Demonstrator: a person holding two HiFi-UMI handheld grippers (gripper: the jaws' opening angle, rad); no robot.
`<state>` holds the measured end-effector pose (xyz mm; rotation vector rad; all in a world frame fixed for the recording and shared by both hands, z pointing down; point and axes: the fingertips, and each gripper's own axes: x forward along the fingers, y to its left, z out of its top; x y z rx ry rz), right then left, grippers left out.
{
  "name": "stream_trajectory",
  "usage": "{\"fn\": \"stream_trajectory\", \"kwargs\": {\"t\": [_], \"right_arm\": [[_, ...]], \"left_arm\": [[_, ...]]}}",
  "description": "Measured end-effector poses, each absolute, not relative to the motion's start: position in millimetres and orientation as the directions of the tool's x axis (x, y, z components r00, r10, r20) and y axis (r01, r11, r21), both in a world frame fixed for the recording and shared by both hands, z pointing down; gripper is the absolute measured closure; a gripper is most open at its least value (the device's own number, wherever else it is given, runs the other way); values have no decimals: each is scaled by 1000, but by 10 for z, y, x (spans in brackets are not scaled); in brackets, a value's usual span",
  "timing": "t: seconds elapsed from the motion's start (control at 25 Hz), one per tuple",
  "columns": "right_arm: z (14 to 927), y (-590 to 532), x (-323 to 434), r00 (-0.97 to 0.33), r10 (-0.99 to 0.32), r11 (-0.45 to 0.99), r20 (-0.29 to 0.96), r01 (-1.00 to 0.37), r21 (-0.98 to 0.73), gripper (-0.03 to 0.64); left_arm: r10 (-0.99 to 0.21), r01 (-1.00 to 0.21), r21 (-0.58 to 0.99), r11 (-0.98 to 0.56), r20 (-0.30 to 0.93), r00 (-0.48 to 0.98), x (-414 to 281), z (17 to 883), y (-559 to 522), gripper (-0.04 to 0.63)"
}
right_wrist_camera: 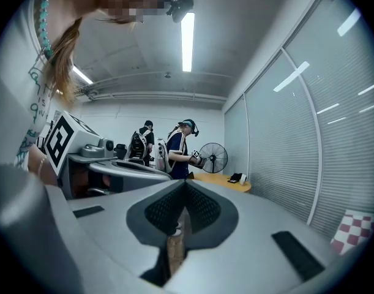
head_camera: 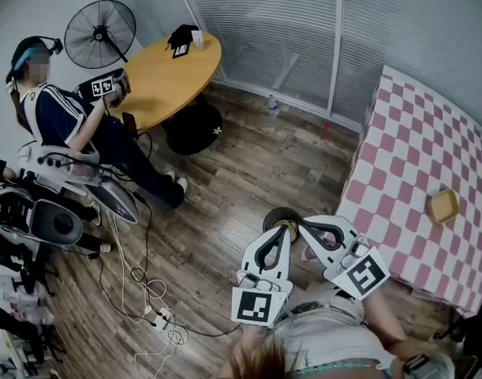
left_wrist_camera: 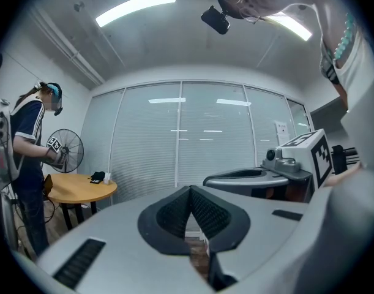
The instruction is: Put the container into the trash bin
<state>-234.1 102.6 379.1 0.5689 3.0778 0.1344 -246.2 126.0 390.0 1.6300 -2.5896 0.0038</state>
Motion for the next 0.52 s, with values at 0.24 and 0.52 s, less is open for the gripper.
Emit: {"fn": "stream_trajectory", "kwargs": {"t": [0.24, 0.52], "right_arm": [[3778, 1008, -2349, -938, 347, 934, 8, 346, 89, 623], [3817, 975, -2297, -938, 346, 934, 4, 345, 89, 623]], "left_arm": [[-905, -905, 39, 424, 65, -421, -2460, 3885, 1231, 589], [-905, -906, 34, 423, 67, -420, -2415, 3941, 1188, 589]]}}
